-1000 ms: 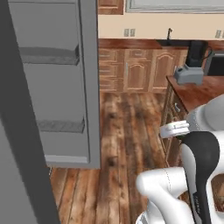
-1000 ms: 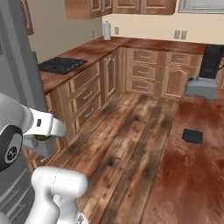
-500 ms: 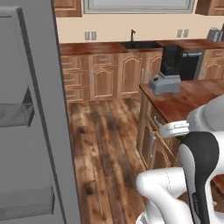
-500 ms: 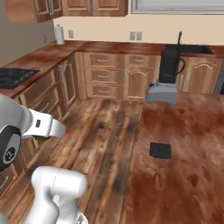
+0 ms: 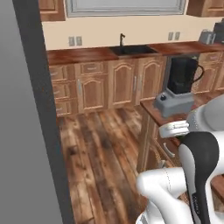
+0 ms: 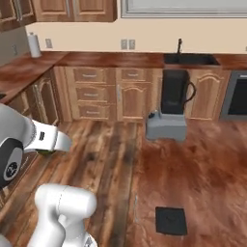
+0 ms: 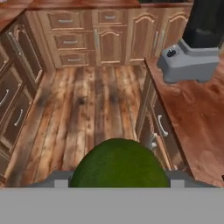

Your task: Grab the limes from the fridge, place them in the blender, close the lid, and turn on the blender to create a marinade.

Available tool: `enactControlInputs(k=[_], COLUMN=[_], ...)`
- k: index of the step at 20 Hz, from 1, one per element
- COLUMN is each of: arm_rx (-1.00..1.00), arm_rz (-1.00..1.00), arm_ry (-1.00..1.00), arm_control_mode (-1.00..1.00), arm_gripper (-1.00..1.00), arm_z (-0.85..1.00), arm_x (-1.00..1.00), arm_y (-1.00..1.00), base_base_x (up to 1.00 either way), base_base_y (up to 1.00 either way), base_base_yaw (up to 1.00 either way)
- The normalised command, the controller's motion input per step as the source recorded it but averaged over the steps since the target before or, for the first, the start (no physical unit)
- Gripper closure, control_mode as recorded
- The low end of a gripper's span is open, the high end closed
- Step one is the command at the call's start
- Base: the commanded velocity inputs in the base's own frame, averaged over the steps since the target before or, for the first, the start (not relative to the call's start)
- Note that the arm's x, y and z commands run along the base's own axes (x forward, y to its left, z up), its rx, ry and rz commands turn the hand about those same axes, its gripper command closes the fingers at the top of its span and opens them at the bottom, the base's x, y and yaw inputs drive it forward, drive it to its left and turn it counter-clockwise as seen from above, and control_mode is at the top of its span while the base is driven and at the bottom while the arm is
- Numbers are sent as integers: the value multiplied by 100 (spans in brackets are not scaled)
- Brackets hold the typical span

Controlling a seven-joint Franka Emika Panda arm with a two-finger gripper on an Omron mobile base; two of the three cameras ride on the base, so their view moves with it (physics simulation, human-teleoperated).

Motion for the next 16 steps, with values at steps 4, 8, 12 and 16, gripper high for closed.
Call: enactControlInputs(k=[4, 8, 12, 16], arm_rx=[0, 0, 0, 0], arm_rz=[0, 0, 0, 0], arm_ry=[0, 0, 0, 0], arm_control_mode=[100, 100, 100, 100], arm_gripper=[100, 100, 100, 100], arm_z=[0, 0, 0, 0], arm_x=[0, 0, 0, 0], arm_y=[0, 0, 0, 0], base_base_x=[87, 50, 22, 1], base_base_y=[19, 52, 53, 50], base_base_yaw=[-47, -64, -73, -80])
